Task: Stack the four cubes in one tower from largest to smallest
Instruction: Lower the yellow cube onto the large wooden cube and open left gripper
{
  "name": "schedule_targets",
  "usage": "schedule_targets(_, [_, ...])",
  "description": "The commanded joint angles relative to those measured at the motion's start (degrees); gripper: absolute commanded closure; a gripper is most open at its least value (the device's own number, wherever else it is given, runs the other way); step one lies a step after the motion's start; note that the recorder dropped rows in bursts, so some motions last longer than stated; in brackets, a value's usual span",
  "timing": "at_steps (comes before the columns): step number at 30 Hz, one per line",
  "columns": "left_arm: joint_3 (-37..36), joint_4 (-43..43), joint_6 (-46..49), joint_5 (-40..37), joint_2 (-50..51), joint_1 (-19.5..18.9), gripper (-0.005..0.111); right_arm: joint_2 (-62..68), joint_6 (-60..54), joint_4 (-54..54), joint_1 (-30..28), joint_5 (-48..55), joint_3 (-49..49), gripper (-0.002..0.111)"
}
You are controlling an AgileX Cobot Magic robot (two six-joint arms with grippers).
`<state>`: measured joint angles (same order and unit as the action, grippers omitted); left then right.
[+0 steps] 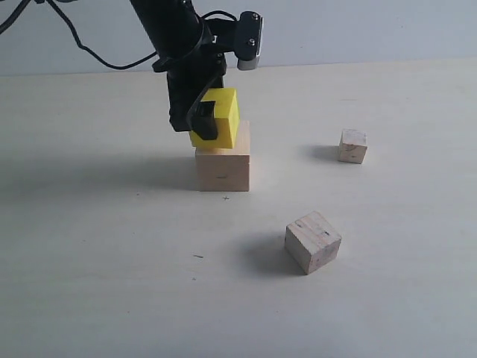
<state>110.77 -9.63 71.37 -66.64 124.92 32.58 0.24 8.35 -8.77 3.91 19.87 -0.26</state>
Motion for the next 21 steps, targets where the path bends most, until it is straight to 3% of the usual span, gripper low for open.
schedule_targets(1, [0.47,-1.27,0.44,1.78,-0.26,0.19,0.107,-0.24,-0.32,-0.24,0.13,-0.69,0.26,0.108])
schedule_targets(21, [0.47,-1.66,-0.43,3.03,1.94,0.19,0.107,-0.24,-0.22,-0.24,0.13,-0.69,0.26,0.108])
